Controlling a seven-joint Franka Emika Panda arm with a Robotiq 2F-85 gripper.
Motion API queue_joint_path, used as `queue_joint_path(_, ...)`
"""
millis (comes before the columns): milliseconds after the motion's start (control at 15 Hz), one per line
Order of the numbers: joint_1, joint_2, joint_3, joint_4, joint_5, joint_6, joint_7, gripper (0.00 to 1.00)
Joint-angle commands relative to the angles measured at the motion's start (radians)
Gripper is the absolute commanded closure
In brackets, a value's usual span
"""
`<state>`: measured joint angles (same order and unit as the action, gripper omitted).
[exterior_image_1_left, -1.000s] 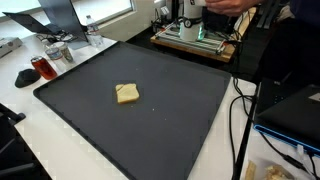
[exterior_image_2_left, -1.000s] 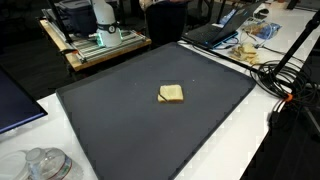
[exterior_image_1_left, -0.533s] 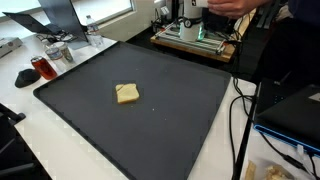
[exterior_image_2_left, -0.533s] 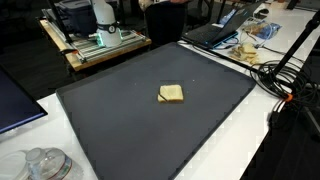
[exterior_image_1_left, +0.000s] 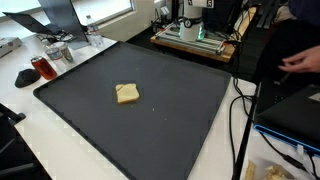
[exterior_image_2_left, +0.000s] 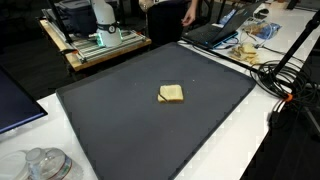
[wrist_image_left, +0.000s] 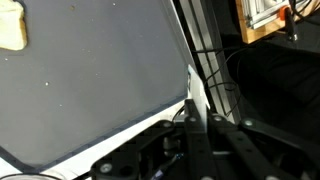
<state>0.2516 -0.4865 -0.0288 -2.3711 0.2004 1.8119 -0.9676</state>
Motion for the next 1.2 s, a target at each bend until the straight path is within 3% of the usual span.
queue_joint_path(0, -0.104, 0.027, -0.101, 0.081, 0.012, -0.032, -0.008, 0.99)
queue_joint_path(333, -0.208, 0.138, -0.223, 0.260, 0.107, -0.030, 0.036, 0.99)
queue_joint_path(467, -0.207, 0.159, -0.190, 0.287, 0.195, 0.021, 0.132, 0.99)
queue_joint_path(600, -0.191, 0.165, -0.103, 0.282, 0.208, 0.115, 0.267, 0.99)
queue_joint_path(667, -0.217, 0.141, -0.163, 0.262, 0.183, 0.060, 0.154, 0.96)
queue_joint_path(867, -0.186, 0.163, -0.090, 0.270, 0.186, 0.115, 0.262, 0.96)
queue_joint_path(1133, -0.191, 0.165, -0.097, 0.271, 0.186, 0.115, 0.267, 0.96)
